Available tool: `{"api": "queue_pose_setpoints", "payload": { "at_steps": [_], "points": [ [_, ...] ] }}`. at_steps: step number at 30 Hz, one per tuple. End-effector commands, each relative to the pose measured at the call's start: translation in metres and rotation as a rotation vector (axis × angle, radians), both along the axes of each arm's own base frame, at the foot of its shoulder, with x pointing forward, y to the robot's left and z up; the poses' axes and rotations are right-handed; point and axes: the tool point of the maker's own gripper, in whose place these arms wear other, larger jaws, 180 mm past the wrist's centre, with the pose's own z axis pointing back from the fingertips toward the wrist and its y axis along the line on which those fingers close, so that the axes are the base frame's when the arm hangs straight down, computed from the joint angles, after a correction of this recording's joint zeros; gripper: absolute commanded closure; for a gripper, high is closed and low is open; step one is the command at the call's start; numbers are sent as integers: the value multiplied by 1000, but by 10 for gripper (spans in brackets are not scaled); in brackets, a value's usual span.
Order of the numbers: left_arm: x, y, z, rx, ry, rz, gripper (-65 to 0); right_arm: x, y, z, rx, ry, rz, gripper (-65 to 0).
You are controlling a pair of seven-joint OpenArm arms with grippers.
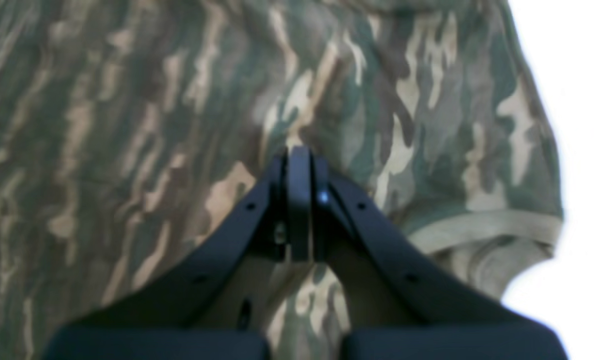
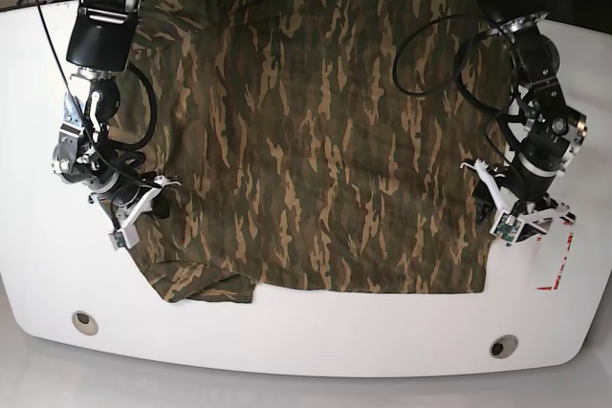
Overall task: Layout the t-shirt on the table in an organized manner, then fold the t-shirt properly
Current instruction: 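Pull the grasped fabric outward with both grippers to smooth the shirt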
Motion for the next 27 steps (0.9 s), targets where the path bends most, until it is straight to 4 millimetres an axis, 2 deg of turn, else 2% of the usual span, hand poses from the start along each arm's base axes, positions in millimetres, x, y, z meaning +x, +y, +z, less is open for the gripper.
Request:
{"api": "queue_pose_setpoints", "payload": {
  "at_steps": [1,3,6,10,13,16,22,25,27],
  "points": [
    [16,-4,5,-4,-18,-17,-227,18,9,10,37,-59,20,-14],
    [25,-11,-12,-25,33,-37,-165,20,15,3,49,-52,28,-14],
    [34,-15,-29,-50,83,-45,-109,19,17,-8,57,-33,32,-14],
    [45,-17,-44,-90,121,-48,-62,18,19,-18,71,-18,27,-14],
    [49,-21,-55,-131,132,-62,-53,16,15,-25,55,-6,19,-14],
    [47,-25,-79,-175,178,-69,-53,14,13,-32,24,5,24,-14],
    [53,-33,-113,-281,245,-78,-53,10,3,-46,-29,20,14,-14],
    [55,-29,-127,-321,270,-72,-53,7,-1,-57,-31,42,2,-14],
    [57,-30,-136,-349,289,-78,-53,13,-4,-56,-24,30,-10,-14]
  ]
}}
